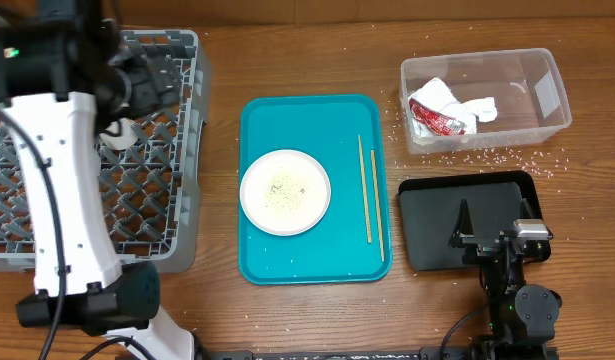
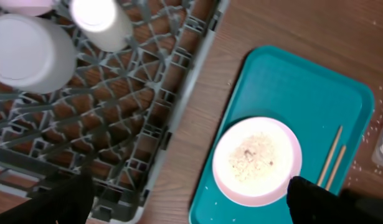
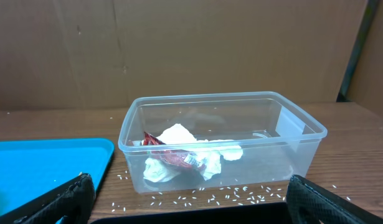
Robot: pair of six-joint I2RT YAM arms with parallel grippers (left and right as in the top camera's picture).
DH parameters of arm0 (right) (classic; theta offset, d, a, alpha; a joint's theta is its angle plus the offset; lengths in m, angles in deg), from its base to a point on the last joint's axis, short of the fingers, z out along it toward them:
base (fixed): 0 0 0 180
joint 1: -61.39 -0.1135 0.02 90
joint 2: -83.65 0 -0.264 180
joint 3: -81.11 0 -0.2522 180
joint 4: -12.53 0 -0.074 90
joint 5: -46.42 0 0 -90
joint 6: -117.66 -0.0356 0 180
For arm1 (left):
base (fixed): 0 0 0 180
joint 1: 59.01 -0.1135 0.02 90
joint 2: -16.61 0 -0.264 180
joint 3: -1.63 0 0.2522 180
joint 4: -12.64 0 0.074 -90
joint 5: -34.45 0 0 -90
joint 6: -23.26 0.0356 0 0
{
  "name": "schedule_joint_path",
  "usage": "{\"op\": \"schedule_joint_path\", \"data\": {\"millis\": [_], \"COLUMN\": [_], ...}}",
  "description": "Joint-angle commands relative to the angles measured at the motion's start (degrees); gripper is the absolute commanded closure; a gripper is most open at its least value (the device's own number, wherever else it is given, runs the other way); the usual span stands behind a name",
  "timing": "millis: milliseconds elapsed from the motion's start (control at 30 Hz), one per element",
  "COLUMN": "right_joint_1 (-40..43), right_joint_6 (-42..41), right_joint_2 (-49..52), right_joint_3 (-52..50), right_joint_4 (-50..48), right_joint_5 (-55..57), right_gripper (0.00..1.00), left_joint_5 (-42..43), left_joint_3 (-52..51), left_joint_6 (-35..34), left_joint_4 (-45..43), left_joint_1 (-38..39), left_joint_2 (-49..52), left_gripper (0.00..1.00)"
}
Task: Sort waste into correct bins and load items into the dishwasher
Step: 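Move the right gripper from rest to the white rice plate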
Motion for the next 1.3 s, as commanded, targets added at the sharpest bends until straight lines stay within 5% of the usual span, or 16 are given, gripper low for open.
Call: {"op": "schedule_joint_path", "data": {"millis": [0,300,433,500,733,1000,1167,1267], "right_joint_1": [0.09,0.09,0.09,0.09,0.11,0.11,0.11,0.09], "right_joint_6": [-0.02,-1.55,-19.8,-27.96,-49.88,-48.57,-35.6,-26.43], "right_joint_2": [-0.52,-0.52,-0.52,-0.52,-0.52,3.89,17.29,33.31], "right_joint_3": [-0.57,-0.57,-0.57,-0.57,-0.35,10.82,30.51,50.14], "right_joint_4": [-0.87,-4.42,-18.64,-28.7,-44.48,-38.53,-21.0,-1.14], "right_joint_5": [-2.93,-26.58,-58.25,-63.95,-43.43,-34.99,-45.46,-56.24], "right_gripper": [0.0,0.0,0.0,0.0,0.0,0.0,0.0,0.0], "left_joint_5": [0.76,-0.48,-0.46,-0.48,-0.46,-0.46,-0.46,-0.46], "left_joint_3": [-0.22,-0.22,-0.22,-0.22,-0.22,-0.22,-0.22,-0.22], "left_joint_6": [5.07,-5.57,-5.6,-5.57,-5.6,-5.6,-5.6,-5.6], "left_joint_4": [0.11,0.11,0.09,0.09,0.09,0.09,0.09,0.09], "left_joint_1": [-3.76,-15.93,-18.53,-18.73,-18.62,-18.62,-18.62,-18.62], "left_joint_2": [0.22,0.22,0.22,0.22,0.22,0.22,0.22,0.22], "left_gripper": [0.0,0.0,0.0,0.0,0.0,0.0,0.0,0.0]}}
